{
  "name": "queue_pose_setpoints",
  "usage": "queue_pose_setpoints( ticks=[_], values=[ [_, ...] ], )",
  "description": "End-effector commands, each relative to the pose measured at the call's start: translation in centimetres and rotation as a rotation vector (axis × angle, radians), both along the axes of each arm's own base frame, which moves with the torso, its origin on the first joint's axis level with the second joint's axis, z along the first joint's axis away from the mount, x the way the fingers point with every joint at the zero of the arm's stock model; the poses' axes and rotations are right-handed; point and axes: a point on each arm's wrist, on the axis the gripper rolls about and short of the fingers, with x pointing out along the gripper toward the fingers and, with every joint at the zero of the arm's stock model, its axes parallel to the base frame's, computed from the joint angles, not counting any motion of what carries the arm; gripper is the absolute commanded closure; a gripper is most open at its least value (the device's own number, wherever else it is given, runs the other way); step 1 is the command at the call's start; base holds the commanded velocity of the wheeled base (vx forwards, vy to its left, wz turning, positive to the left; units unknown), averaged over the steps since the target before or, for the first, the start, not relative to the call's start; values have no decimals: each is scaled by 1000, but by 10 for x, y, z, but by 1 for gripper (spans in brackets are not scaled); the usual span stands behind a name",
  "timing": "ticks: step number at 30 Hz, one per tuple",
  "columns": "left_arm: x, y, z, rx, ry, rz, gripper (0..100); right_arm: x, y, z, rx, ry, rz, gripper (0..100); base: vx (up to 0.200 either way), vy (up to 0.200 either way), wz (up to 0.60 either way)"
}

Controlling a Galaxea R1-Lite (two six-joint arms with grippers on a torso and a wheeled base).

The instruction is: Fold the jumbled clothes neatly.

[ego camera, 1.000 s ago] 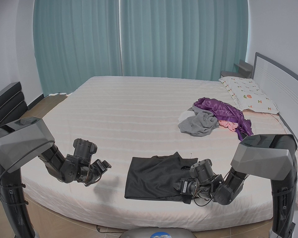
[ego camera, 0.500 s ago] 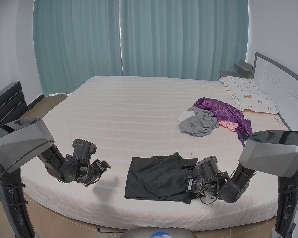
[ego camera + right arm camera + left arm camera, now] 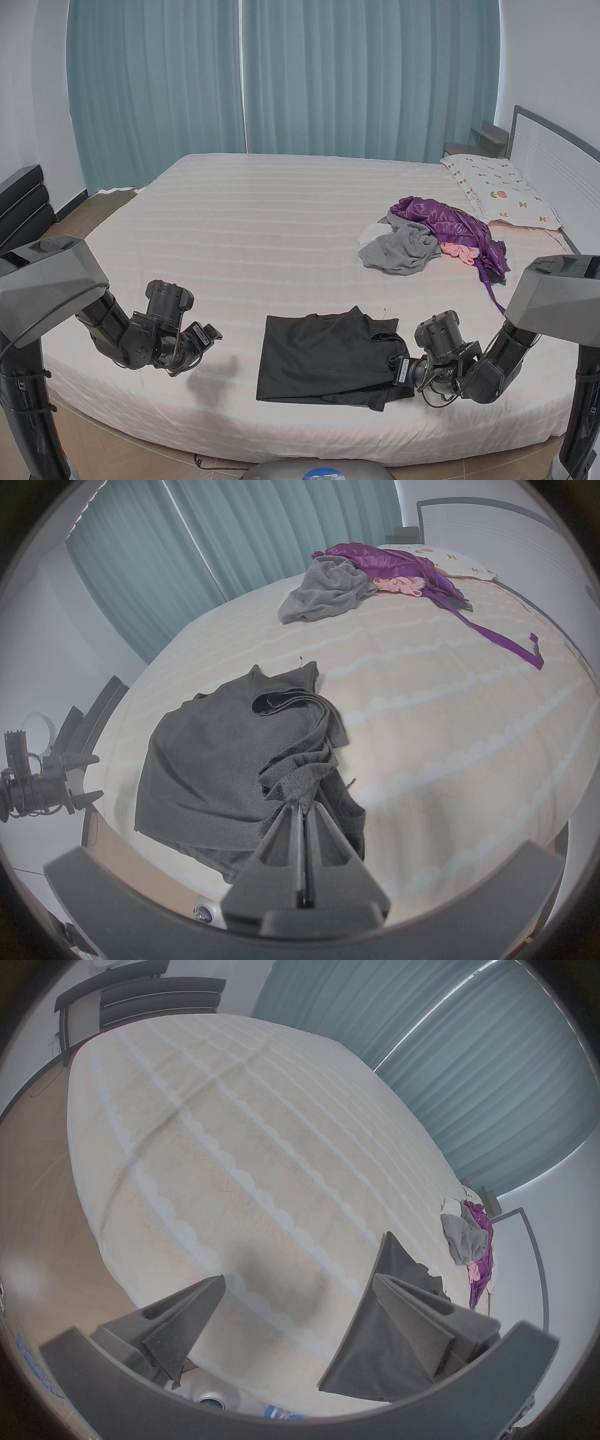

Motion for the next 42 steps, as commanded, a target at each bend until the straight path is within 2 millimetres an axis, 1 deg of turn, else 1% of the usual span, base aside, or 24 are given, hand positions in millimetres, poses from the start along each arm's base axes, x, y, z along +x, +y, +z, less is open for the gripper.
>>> queue_pose_setpoints(
  ticks=[1,4,5,12,13,15,16,17,19,21,23,25,28,29,30,31,34,35,38,40,42],
  values=[
    [0,0,0,0,0,1,0,-1,-4,3,4,-1,-9,100,0,0,0],
    [0,0,0,0,1,1,0,-5,-6,0,-8,12,-8,100,0,0,0],
    [0,0,0,0,0,1,0,-7,-7,-1,-14,18,-6,0,0,0,0],
    [0,0,-1,0,1,1,0,3,-12,6,9,-16,-39,0,0,0,0],
    [0,0,0,0,0,1,0,10,-12,15,35,-53,-48,0,0,0,0],
    [0,0,0,0,0,1,0,13,-12,19,46,-68,-53,0,0,0,0],
    [0,0,0,-1,0,0,0,20,-10,29,75,-104,-56,0,0,0,0],
    [0,0,0,-1,0,0,0,22,-9,30,79,-107,-56,0,0,0,0],
    [0,-1,0,-2,-1,-2,0,32,1,35,129,-134,-63,0,0,0,0],
    [0,-1,0,-3,-1,-3,0,38,12,37,172,-131,-59,0,0,0,0],
    [0,0,0,-4,-1,0,0,41,19,33,200,-110,-52,0,0,0,0],
    [1,2,0,-4,1,8,0,51,31,28,244,-72,-50,0,0,0,0],
    [3,4,0,-6,-2,11,0,59,37,24,265,-43,-54,0,0,0,0],
    [3,4,-1,-5,0,13,0,61,44,16,284,5,-51,0,0,0,0],
    [4,4,-1,-5,0,13,0,61,47,13,293,21,-50,0,0,0,0],
    [3,4,-3,-3,4,14,0,63,52,6,307,47,-49,0,0,0,0],
    [5,4,-6,-1,11,14,0,66,60,-7,303,66,-38,0,0,0,0],
    [5,4,-7,0,11,13,0,66,62,-8,301,68,-33,0,0,0,0],
    [5,4,-8,1,15,13,0,70,65,-11,286,68,-26,0,0,0,0],
    [4,4,-8,2,17,13,0,79,62,-20,261,67,-31,0,0,0,0],
    [4,4,-8,1,17,14,0,91,56,-30,229,66,-53,0,0,0,0]
  ],
)
